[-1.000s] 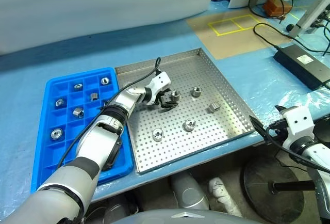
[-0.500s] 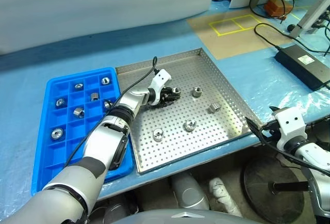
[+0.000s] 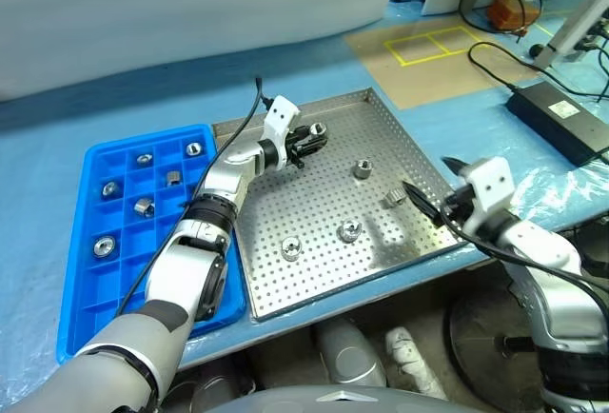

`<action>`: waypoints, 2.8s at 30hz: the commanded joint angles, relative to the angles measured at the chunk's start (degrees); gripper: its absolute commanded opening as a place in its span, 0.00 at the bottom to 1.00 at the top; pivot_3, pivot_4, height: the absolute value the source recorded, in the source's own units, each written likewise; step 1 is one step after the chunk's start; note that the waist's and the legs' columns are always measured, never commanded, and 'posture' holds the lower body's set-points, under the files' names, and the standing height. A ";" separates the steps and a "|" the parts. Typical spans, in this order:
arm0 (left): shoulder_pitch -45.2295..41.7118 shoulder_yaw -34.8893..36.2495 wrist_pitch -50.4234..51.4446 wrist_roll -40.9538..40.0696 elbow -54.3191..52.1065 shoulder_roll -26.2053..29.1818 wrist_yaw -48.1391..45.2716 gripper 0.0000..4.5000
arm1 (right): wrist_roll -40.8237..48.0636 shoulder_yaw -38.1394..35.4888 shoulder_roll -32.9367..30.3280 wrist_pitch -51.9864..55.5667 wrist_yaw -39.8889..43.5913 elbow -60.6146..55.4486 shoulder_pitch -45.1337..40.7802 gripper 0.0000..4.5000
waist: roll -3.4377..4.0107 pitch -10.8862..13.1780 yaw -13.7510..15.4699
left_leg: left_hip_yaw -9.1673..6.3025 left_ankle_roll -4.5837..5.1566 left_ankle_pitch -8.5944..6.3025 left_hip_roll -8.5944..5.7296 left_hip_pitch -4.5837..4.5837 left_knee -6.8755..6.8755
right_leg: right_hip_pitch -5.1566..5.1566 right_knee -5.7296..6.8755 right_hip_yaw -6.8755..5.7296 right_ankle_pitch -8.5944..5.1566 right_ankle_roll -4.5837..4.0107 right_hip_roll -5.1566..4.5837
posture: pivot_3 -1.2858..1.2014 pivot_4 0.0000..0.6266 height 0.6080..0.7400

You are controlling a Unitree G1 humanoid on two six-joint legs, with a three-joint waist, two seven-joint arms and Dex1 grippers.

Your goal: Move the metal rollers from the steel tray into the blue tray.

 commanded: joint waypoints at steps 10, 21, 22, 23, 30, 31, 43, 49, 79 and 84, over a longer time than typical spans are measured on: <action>19.90 -0.84 27.02 -6.62 -48.51 16.73 -1.03 0.38 | -0.30 16.77 5.08 -8.26 21.33 24.05 -26.22 1.00 | 0.05 0.40 14.55 | -0.14 -0.36 0.41 0.18 0.19 0.13 | -0.14 1.03 -0.04 -0.14 -0.31 0.00 | 0.49 0.24 1.00; 36.92 10.78 37.85 -10.97 -73.24 15.98 14.55 0.38 | -5.65 21.17 14.78 -24.50 30.61 51.34 -38.48 1.00 | 0.11 0.44 29.34 | 0.09 -0.80 0.61 0.40 0.31 -0.04 | -0.28 1.18 0.19 -0.16 -0.65 0.16 | 0.61 0.24 1.00; 38.33 11.02 38.23 -10.99 -74.51 16.00 15.40 0.38 | -5.85 21.16 15.37 -25.43 31.20 52.97 -39.34 1.00 | 0.11 0.44 29.85 | 0.09 -0.94 0.53 0.39 0.29 -0.04 | -0.28 1.16 0.19 -0.16 -0.66 0.16 | 0.62 0.24 1.00; 39.21 11.36 38.65 -11.27 -75.30 15.92 16.11 0.38 | -6.06 21.03 15.95 -26.28 31.65 54.58 -40.21 1.00 | 0.11 0.44 30.22 | 0.10 -0.95 0.52 0.39 0.30 -0.04 | -0.28 1.17 0.21 -0.16 -0.67 0.16 | 0.62 0.24 1.00; 45.42 9.43 40.31 -9.31 -79.04 18.48 20.69 0.38 | -7.43 20.01 18.38 -31.29 32.84 62.67 -44.09 1.00 | 0.11 0.44 31.31 | 0.07 -1.13 0.63 0.45 0.43 -0.08 | -0.31 1.38 0.21 -0.14 -0.69 0.17 | 0.64 0.24 1.00; 46.56 9.16 40.66 -8.33 -79.03 18.65 22.08 0.38 | -7.59 19.98 18.50 -31.95 32.91 63.28 -44.16 1.00 | 0.11 0.44 31.39 | 0.07 -1.16 0.65 0.46 0.46 -0.13 | -0.32 1.39 0.21 -0.14 -0.69 0.18 | 0.65 0.24 1.00; 53.76 8.71 45.74 -5.96 -84.08 13.62 32.14 0.38 | -9.71 19.32 20.09 -36.88 32.36 70.21 -45.47 1.00 | 0.11 0.44 32.17 | 0.06 -1.34 0.75 0.62 0.47 -0.26 | -0.46 1.51 0.21 -0.16 -0.70 0.34 | 0.66 0.24 1.00; 54.44 7.65 48.02 -5.53 -84.64 11.94 34.62 0.38 | -10.26 18.93 20.03 -37.48 31.93 70.25 -44.90 1.00 | 0.11 0.44 32.37 | 0.05 -1.38 0.77 0.64 0.49 -0.27 | -0.47 1.56 0.23 -0.16 -0.71 0.38 | 0.66 0.24 1.00; 12.47 -18.35 28.50 -13.55 -43.13 16.47 -4.97 0.98 | -5.00 6.60 -4.51 -10.69 26.36 28.43 -18.39 1.00 | 0.11 0.44 27.57 | 0.26 -1.83 1.08 0.95 0.79 -0.39 | -0.62 1.81 0.91 -0.15 -0.82 0.95 | 0.46 0.24 1.00; 6.80 -28.58 18.73 -6.65 -30.31 14.91 -13.99 0.98 | -5.11 2.83 -8.92 -9.03 22.87 24.35 -11.43 1.00 | 0.12 0.42 25.75 | 0.44 -1.97 1.17 0.92 1.15 -0.85 | -0.56 1.69 1.08 -0.15 -0.82 0.98 | 0.44 0.24 1.00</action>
